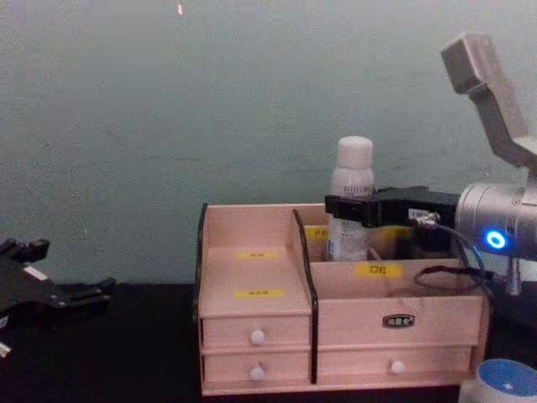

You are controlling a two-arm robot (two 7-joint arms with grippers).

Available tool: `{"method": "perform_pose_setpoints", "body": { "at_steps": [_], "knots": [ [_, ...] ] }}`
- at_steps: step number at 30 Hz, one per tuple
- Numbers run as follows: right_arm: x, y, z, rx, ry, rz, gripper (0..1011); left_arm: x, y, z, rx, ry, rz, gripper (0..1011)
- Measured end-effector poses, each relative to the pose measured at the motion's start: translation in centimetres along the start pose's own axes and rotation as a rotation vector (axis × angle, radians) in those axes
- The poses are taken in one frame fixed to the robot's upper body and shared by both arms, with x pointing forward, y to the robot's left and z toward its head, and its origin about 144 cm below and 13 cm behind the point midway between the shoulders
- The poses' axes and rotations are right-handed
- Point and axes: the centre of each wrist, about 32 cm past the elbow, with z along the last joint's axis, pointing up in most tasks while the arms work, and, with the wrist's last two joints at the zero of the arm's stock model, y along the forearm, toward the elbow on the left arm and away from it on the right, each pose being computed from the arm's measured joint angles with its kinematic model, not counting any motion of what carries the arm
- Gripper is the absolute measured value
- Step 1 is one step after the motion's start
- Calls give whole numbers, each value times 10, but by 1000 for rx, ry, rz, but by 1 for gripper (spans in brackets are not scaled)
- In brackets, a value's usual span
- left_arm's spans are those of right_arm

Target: Pick up the facial cleanser and watermelon frost from the table and place them into the tiered storage box.

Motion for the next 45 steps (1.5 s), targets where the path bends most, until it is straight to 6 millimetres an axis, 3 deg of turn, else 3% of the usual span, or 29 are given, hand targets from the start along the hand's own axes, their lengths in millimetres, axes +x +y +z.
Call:
{"method": "perform_pose_setpoints", "body": {
  "at_steps": [45],
  "knots": [
    [2,6,-12,-50,21,-9,600,0,0,0,0,0,0,1001]
  ]
}}
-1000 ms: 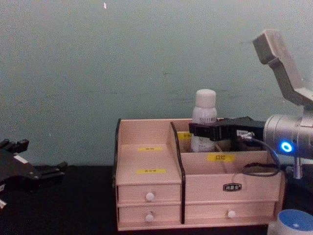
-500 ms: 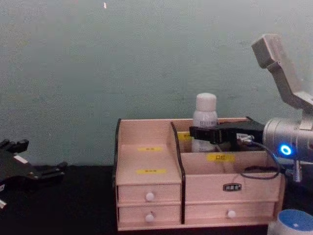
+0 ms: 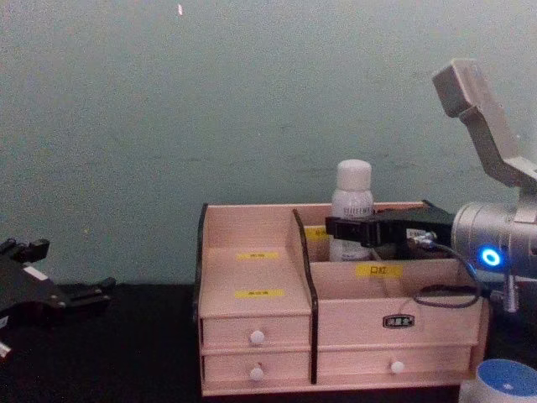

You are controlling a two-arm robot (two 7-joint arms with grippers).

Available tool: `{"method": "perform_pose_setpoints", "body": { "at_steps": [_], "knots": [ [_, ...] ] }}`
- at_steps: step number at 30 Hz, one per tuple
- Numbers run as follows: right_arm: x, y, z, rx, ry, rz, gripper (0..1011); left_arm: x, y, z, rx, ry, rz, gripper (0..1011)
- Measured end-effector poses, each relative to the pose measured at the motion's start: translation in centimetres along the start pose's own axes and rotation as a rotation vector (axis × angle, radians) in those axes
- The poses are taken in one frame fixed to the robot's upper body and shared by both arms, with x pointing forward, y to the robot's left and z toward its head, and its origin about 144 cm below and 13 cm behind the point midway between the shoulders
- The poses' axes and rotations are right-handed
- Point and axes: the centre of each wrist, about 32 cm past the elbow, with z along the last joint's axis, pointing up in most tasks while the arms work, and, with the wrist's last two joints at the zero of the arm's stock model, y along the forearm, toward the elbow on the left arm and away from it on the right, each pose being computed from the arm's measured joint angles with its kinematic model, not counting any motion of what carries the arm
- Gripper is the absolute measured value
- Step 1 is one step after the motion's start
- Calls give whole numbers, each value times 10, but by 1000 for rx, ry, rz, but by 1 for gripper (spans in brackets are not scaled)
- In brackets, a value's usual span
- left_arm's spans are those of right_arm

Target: Pick up the facial cleanser and watermelon frost from the table and place them into the tiered storage box.

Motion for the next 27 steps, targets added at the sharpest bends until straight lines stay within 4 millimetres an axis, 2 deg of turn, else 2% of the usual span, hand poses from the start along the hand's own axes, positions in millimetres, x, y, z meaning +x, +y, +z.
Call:
{"method": "perform_pose_setpoints", "body": {
  "at_steps": [4,5,6,8,9,11,15,27],
  "knots": [
    [0,0,0,0,0,0,684,0,0,0,0,0,0,1001],
    [0,0,0,0,-1,0,741,0,0,0,0,0,0,1001],
    [0,0,0,0,-1,0,741,0,0,0,0,0,0,1001],
    [0,0,0,0,-1,0,834,0,0,0,0,0,0,1001],
    [0,0,0,0,-1,0,834,0,0,0,0,0,0,1001],
    [0,0,0,1,-1,0,920,0,0,0,0,0,0,1001],
    [0,0,0,1,-1,0,996,0,0,0,0,0,0,1001],
    [-1,-1,1,7,-3,-3,1002,0,0,0,0,0,0,1001]
  ]
}}
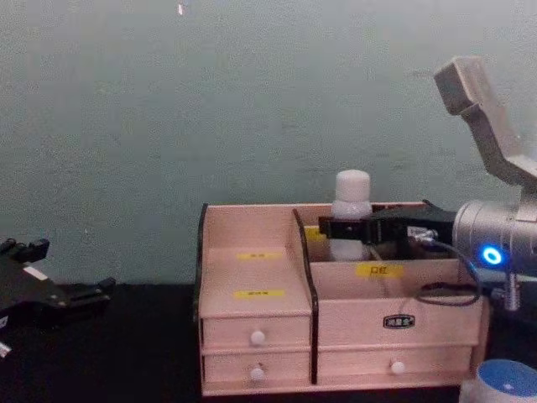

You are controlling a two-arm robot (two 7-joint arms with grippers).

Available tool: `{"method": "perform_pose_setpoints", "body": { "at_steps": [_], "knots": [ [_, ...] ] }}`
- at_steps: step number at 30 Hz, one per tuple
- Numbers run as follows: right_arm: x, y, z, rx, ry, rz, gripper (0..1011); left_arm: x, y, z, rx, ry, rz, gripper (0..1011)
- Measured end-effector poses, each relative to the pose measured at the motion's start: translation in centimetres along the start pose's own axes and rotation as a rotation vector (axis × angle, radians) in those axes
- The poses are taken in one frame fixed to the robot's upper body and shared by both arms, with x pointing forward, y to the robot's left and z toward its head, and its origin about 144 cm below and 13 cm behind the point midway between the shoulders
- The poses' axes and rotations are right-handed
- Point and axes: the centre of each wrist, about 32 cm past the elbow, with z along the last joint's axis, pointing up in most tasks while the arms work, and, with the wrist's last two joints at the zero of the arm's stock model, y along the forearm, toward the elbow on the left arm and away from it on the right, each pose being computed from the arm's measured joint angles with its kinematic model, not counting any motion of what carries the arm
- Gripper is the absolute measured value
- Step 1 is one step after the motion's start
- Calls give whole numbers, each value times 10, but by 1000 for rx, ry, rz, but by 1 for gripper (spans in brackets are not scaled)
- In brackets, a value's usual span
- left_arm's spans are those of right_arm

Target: Pick up the facial cleanser and watermelon frost from the table and place them into the tiered storage box.

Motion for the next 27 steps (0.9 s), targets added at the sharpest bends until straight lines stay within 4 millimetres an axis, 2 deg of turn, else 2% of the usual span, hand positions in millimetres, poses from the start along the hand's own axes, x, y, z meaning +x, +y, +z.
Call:
{"method": "perform_pose_setpoints", "body": {
  "at_steps": [6,12,19,27],
  "knots": [
    [-1,-8,5,32,-11,-21,1002,0,0,0,0,0,0,1001],
    [0,-25,13,60,-27,-25,1003,0,0,0,0,0,0,1001],
    [-1,-56,17,77,-38,-15,1002,0,0,0,0,0,0,1001],
    [0,-102,15,79,-43,-16,1002,0,0,0,0,0,0,1001]
  ]
}}
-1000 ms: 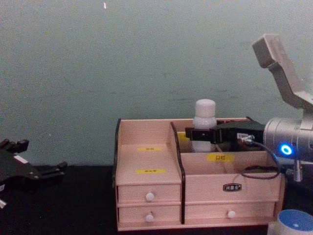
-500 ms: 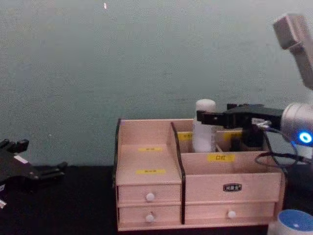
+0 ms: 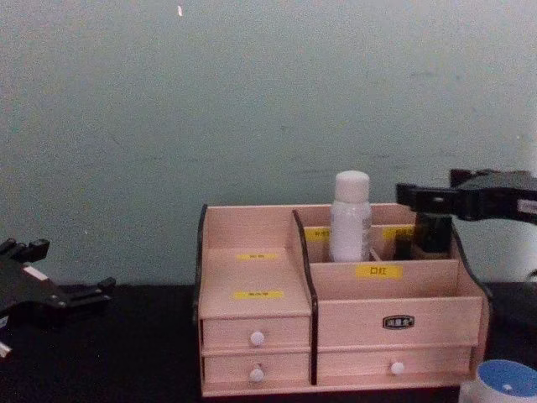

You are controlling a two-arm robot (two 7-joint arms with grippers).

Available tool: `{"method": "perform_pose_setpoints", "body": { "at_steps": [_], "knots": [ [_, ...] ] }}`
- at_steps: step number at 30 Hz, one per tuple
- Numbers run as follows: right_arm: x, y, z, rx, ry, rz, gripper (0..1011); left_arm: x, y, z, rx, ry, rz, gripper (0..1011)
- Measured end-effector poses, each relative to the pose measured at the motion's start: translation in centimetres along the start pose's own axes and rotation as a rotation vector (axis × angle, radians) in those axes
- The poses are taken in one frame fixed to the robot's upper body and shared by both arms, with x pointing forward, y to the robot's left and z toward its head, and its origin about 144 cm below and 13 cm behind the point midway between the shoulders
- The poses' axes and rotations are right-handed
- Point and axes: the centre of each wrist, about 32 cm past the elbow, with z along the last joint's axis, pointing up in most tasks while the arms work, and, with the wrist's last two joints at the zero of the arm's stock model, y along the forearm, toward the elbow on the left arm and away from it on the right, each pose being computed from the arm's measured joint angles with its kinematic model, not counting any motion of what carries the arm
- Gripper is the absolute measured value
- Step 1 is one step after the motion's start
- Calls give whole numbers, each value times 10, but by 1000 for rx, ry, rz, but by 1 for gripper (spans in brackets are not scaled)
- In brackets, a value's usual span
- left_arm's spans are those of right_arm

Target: Pick up the facial cleanser and watermelon frost from the table and place them into the tiered storage box.

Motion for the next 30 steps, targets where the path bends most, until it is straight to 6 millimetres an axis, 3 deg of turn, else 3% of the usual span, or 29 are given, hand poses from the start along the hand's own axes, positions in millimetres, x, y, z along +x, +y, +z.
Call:
{"method": "perform_pose_setpoints", "body": {
  "at_steps": [11,18,30],
  "knots": [
    [0,-61,-7,-51,-21,5,1002,0,0,0,0,0,0,1001],
    [-4,-83,-15,-118,6,15,1003,0,0,0,0,0,0,1001],
    [-4,-97,-23,-254,72,23,1002,0,0,0,0,0,0,1001]
  ]
}}
